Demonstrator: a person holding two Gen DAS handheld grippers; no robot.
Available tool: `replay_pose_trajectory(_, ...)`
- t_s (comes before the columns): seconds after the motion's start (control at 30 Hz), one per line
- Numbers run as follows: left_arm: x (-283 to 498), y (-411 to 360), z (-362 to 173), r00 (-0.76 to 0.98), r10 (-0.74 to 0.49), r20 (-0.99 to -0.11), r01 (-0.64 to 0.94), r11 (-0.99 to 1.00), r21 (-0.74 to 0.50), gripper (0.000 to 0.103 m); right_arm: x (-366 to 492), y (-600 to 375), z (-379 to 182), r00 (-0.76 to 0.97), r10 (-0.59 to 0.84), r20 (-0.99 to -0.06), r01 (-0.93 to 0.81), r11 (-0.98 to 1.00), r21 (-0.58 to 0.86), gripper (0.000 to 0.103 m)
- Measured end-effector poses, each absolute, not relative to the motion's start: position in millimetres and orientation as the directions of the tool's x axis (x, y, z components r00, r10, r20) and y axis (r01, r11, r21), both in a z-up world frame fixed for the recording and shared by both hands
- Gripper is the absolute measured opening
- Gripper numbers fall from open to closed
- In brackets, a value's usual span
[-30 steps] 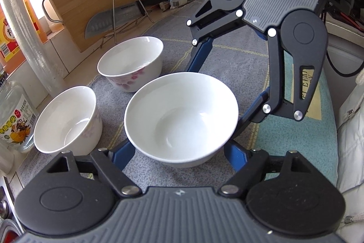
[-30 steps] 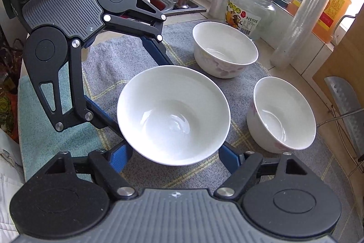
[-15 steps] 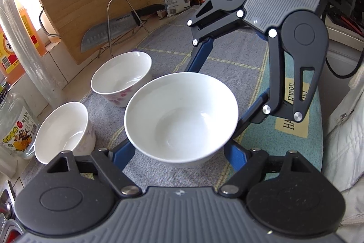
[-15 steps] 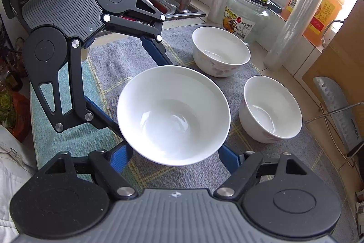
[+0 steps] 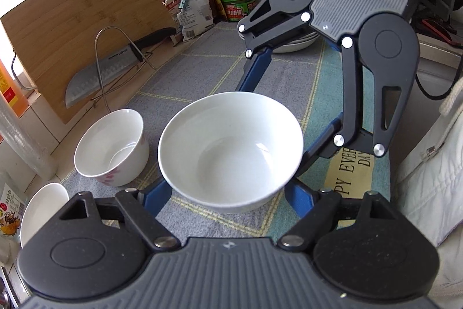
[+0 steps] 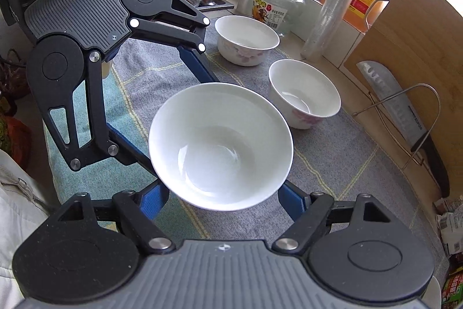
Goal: Organize plates and bowls
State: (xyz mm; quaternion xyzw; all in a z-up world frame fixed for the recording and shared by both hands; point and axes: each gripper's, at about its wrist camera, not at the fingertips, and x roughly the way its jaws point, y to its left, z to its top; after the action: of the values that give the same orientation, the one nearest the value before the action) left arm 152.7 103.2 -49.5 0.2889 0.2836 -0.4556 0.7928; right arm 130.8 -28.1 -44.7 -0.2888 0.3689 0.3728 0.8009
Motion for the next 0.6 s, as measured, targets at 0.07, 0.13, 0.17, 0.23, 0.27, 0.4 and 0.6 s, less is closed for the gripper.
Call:
replay_pose_trajectory(0.07, 152.6, 93.9, -49.5, 0.414, -0.568, -0.711, 0.893, 0.405, 0.197, 0.084, 128.3, -36.1, -43.7, 0.456, 0.375, -0.807, -0.802, 0.566, -0.19, 0.086)
replay_pose_trajectory(0.13, 153.4, 84.0, -50.0, 0.407, -0.575, -0.71, 0.898, 0.393, 0.198, 0.084, 127.1, -45.0, -43.7, 0.462, 0.366, -0.808, -0.793, 0.578, -0.192, 0.086)
replay_pose_trajectory(0.17, 153.6, 79.4, -50.4, 0.405, -0.576, -0.71, 0.901, 0.386, 0.2, 0.084, 126.4, -48.7, -43.9, 0.465, 0.361, -0.808, -0.789, 0.584, -0.192, 0.086)
replay_pose_trajectory(0.23, 153.9, 71.1, -50.7, 0.4, -0.581, -0.709, 0.905, 0.372, 0.206, 0.084, 125.0, -57.5, -44.4, 0.47, 0.355, -0.808, -0.779, 0.596, -0.192, 0.086)
replay_pose_trajectory(0.27, 154.5, 66.9, -51.4, 0.397, -0.584, -0.708, 0.907, 0.367, 0.206, 0.084, 125.0, -61.1, -44.8, 0.473, 0.351, -0.808, -0.775, 0.602, -0.192, 0.086)
replay_pose_trajectory(0.4, 159.2, 52.1, -55.5, 0.384, -0.595, -0.706, 0.913, 0.357, 0.197, 0.084, 125.6, -76.1, -46.7, 0.484, 0.332, -0.81, -0.76, 0.618, -0.201, 0.085)
replay_pose_trajectory(0.6, 165.7, 30.0, -62.5, 0.367, -0.602, -0.71, 0.921, 0.341, 0.187, 0.084, 131.3, -95.5, -52.2, 0.486, 0.313, -0.816, -0.743, 0.639, -0.198, 0.085)
